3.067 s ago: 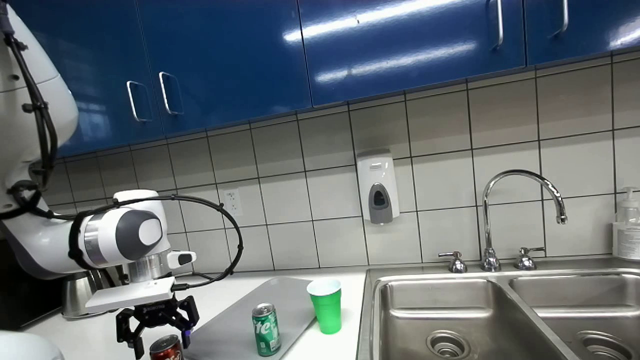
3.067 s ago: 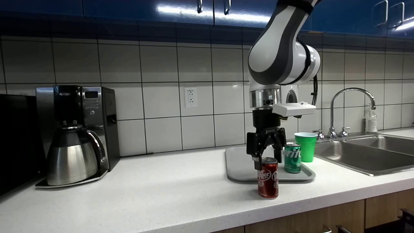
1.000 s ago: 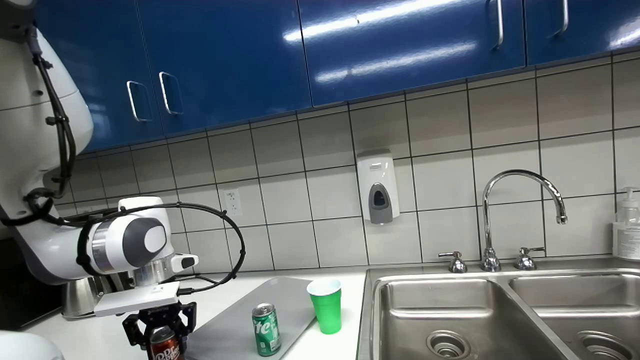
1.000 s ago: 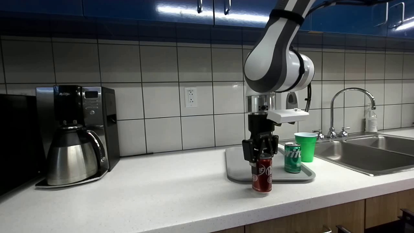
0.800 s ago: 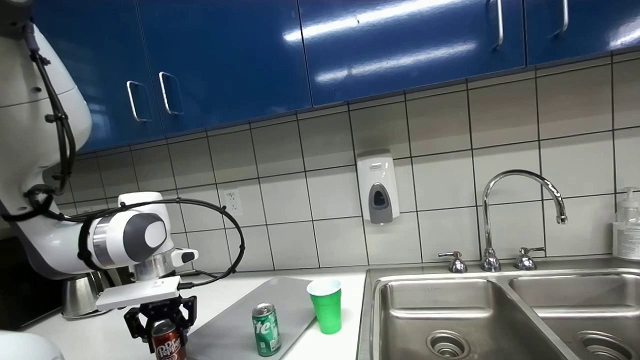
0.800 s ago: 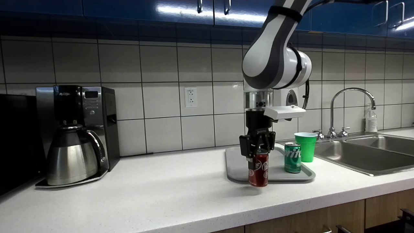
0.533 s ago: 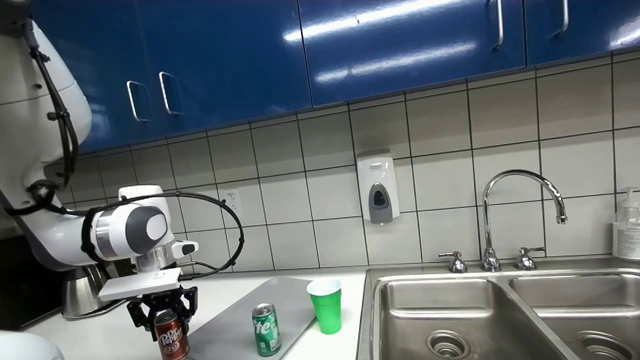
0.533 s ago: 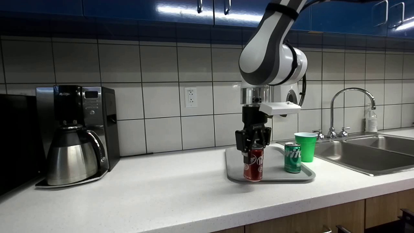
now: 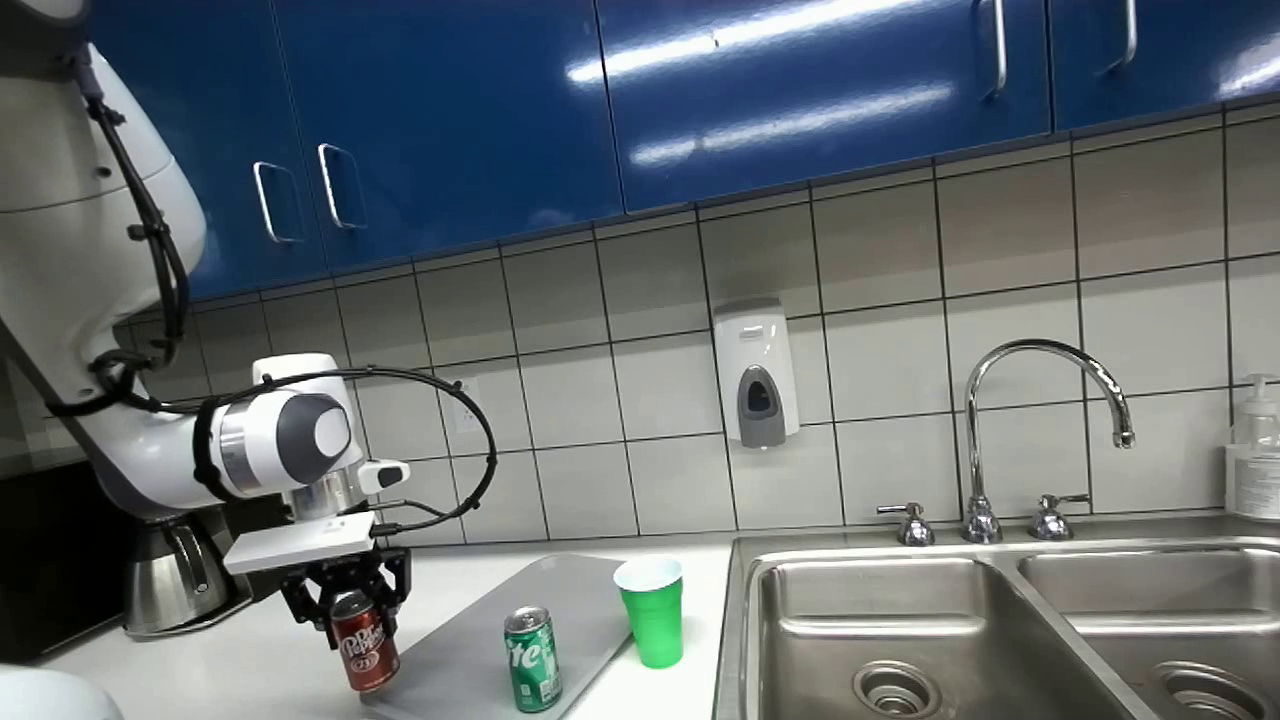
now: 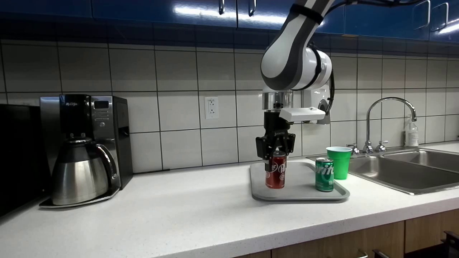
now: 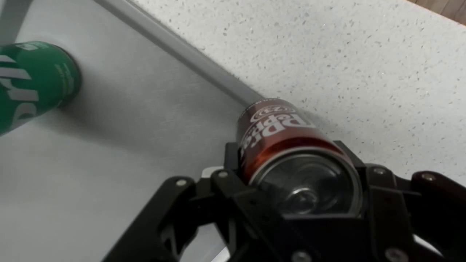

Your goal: Put the green and red cans on the tray

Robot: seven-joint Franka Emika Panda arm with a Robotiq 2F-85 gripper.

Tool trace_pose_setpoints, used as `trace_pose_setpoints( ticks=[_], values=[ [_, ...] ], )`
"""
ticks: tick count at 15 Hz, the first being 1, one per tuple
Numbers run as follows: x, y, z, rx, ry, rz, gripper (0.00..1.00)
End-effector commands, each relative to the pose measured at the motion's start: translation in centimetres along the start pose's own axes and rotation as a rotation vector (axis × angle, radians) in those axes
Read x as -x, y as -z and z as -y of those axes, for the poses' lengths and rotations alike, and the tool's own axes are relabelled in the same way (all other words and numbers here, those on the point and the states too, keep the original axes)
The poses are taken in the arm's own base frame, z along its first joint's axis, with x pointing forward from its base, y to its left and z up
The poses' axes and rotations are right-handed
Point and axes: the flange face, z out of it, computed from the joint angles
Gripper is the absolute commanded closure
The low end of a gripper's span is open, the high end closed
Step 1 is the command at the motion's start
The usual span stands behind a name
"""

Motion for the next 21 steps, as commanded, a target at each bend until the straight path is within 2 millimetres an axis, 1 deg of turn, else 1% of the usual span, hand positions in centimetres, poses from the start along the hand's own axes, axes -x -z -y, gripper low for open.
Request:
trace_pose_setpoints(
  ticks=[1, 5, 9, 14, 21],
  values=[
    [-1.8, 0.1, -1.5, 0.024, -0.036, 0.015, 0.62],
    [-2.8, -0.8, -2.6, 0.025, -0.051, 0.024, 0.62],
    [-3.5, -2.1, -3.2, 0.018, -0.061, 0.039, 0.62],
    [-3.9, -3.5, -3.6, 0.012, -0.07, 0.059, 0.62],
    [-4.3, -4.7, -4.2, 0.006, -0.081, 0.076, 0.62]
  ],
)
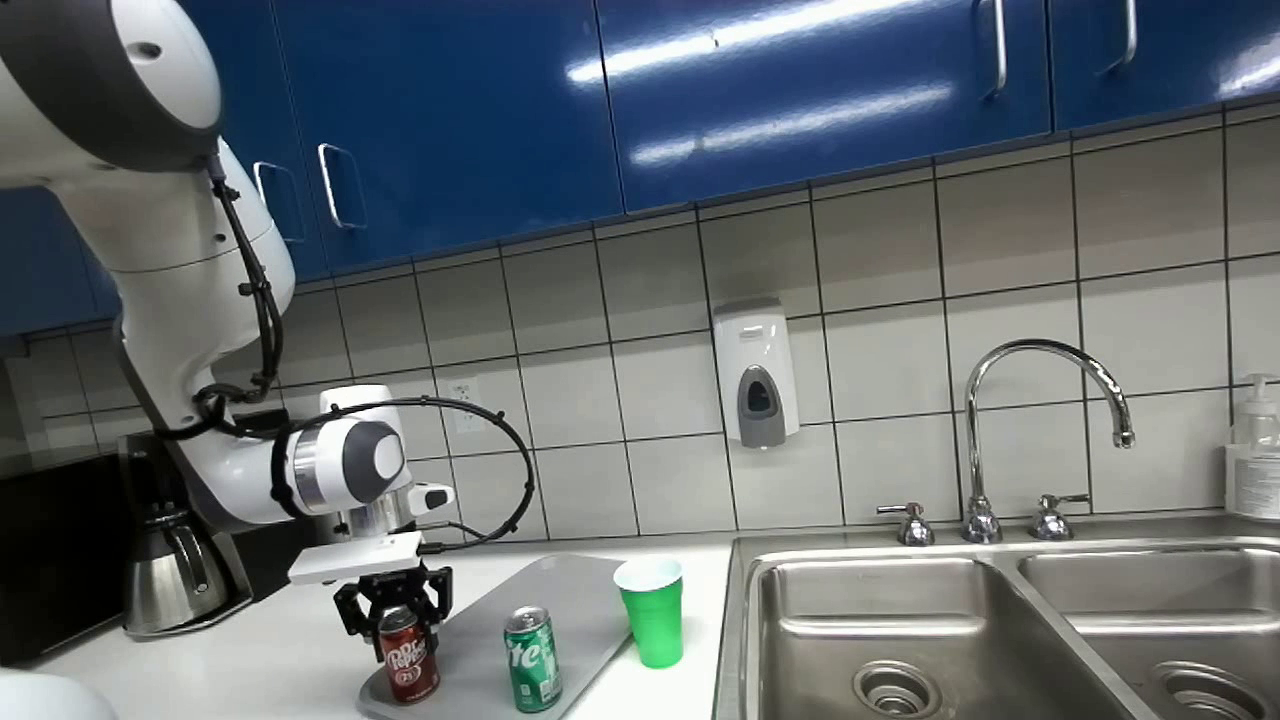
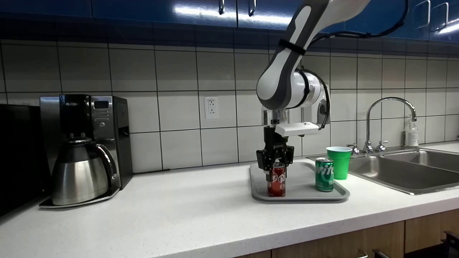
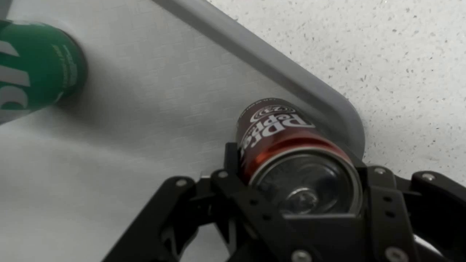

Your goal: Put the green and red cans on the tray

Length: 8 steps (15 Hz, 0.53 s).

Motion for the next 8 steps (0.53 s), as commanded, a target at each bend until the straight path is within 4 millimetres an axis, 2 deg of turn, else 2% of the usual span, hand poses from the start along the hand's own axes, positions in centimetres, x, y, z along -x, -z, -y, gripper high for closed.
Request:
trace_pose_setpoints(
  ticks=[1, 3, 4, 5, 6, 8],
  values=[
    [-0.96, 0.4, -0.61, 0.011, -0.018, 0.011, 0.62],
    [-0.98, 0.33, -0.67, 0.011, -0.02, 0.012, 0.62],
    [-0.96, 0.3, -0.71, 0.011, -0.02, 0.013, 0.58],
    [-0.95, 0.37, -0.72, 0.011, -0.021, 0.013, 0.12],
    [-0.92, 0.5, -0.74, 0.013, -0.022, 0.012, 0.1],
    [-0.93, 0.75, -0.73, 0.017, -0.024, 0.009, 0.0]
  ],
)
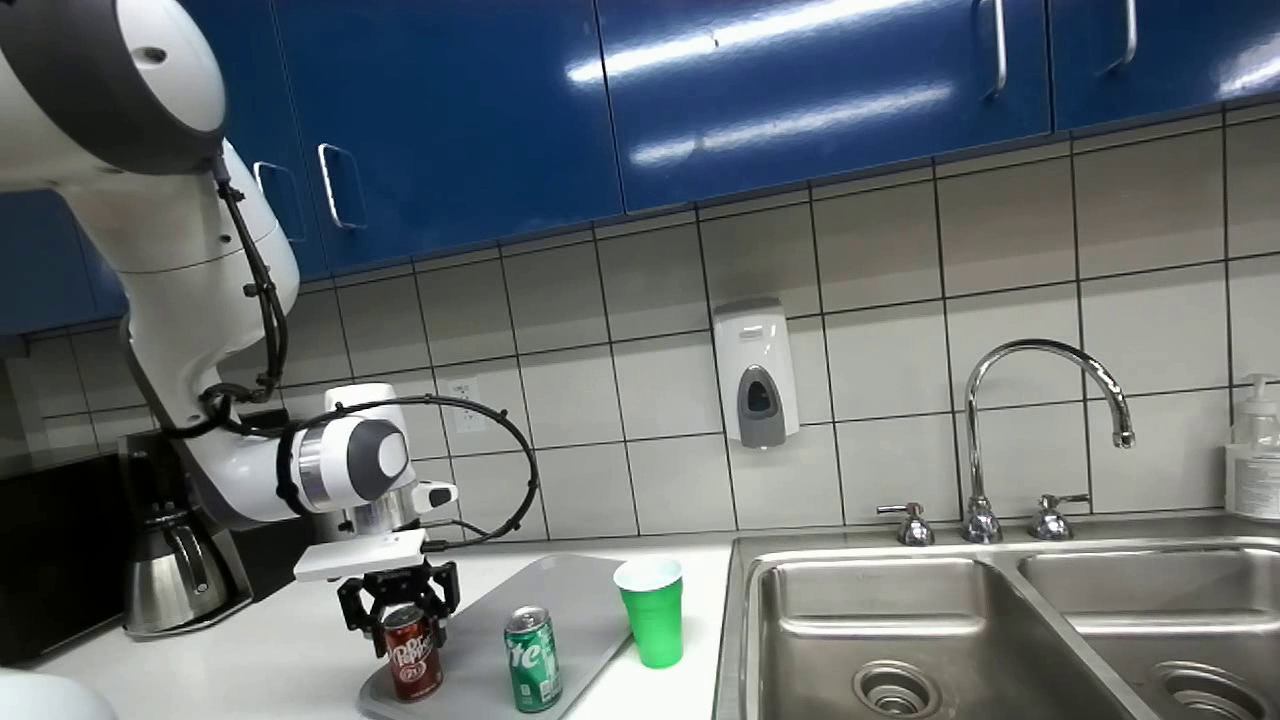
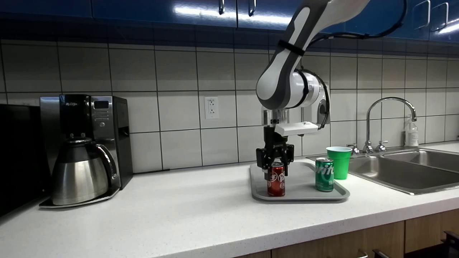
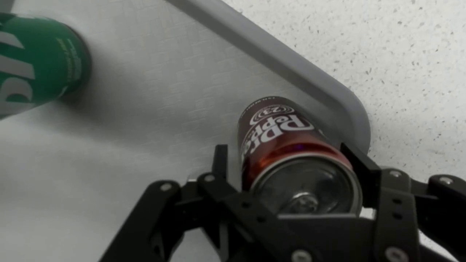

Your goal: Put the green and red cans on the tray

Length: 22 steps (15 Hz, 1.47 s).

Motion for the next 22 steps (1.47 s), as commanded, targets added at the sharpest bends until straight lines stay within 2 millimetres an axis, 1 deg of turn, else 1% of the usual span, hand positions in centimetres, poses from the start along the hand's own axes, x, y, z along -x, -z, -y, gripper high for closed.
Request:
trace_pose_setpoints(
  ticks=[1, 8, 11, 18, 22],
  values=[
    [-0.5, 0.8, -0.3, 0.018, -0.018, 0.007, 0.0],
    [-1.1, 2.4, -0.3, 0.031, -0.018, -0.028, 0.0],
    [-1.0, 3.8, -0.2, 0.04, -0.026, -0.055, 0.0],
    [0.3, 7.8, -0.1, 0.064, -0.053, -0.129, 0.0],
    [1.8, 9.8, -0.1, 0.075, -0.077, -0.157, 0.0]
  ],
)
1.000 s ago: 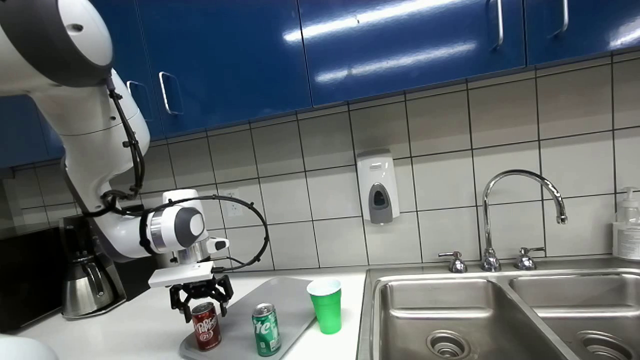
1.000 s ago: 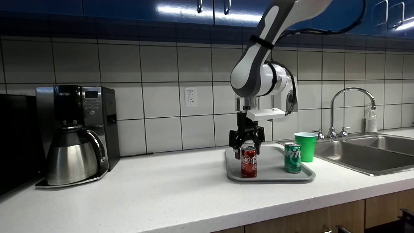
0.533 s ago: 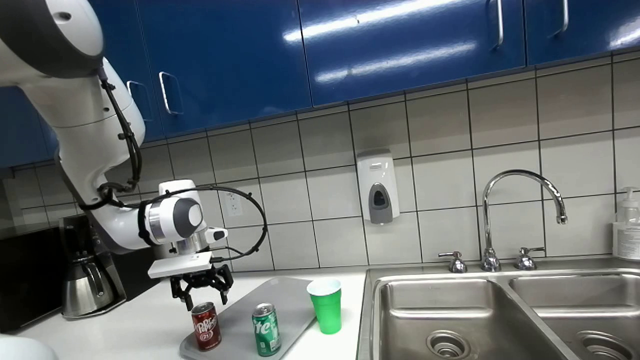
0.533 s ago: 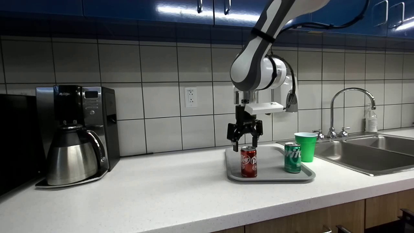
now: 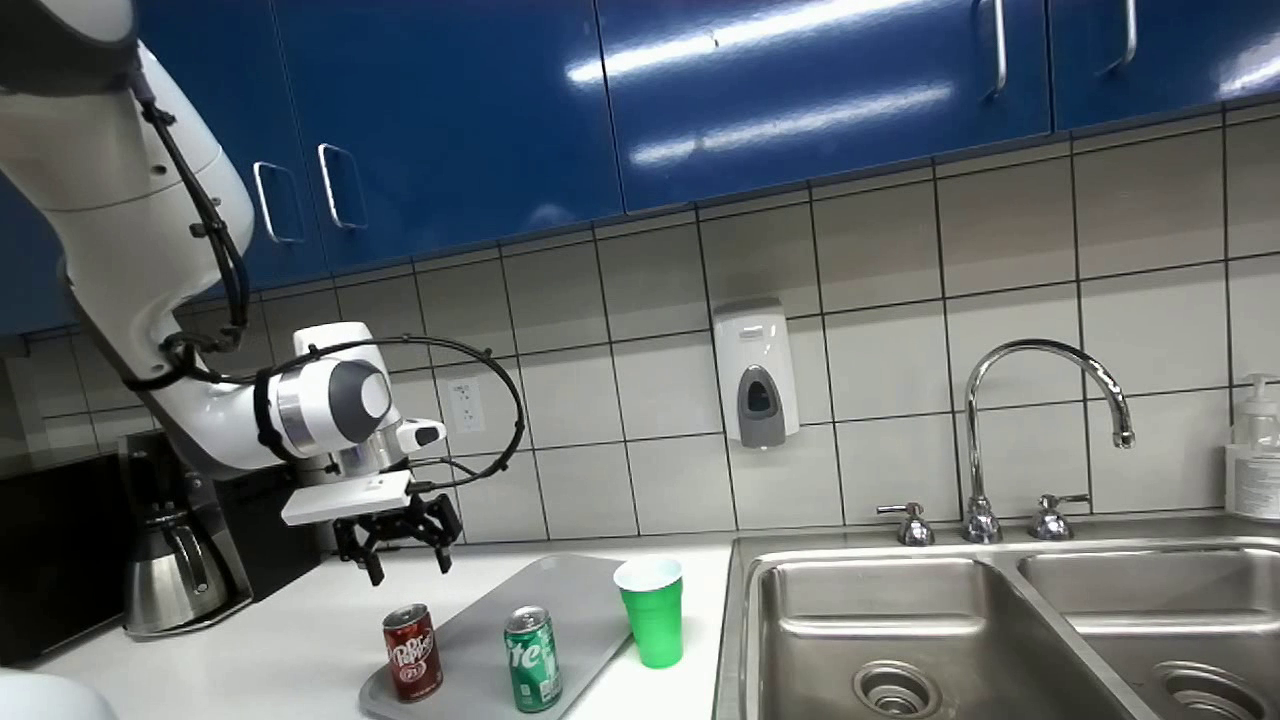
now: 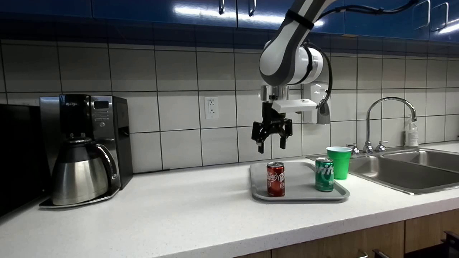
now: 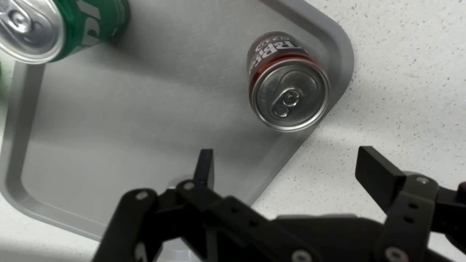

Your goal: Put the green and red cans on the tray

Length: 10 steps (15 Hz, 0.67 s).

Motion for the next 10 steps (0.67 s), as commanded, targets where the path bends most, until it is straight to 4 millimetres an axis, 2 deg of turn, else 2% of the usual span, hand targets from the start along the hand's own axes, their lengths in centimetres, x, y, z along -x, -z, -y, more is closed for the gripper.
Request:
trace_pose_setpoints(
  ticks=[1, 10],
  values=[
    [2.2, 2.6, -0.2, 0.03, -0.035, -0.014, 0.0],
    [6.6, 6.8, 0.2, 0.053, -0.093, -0.065, 0.0]
  ],
)
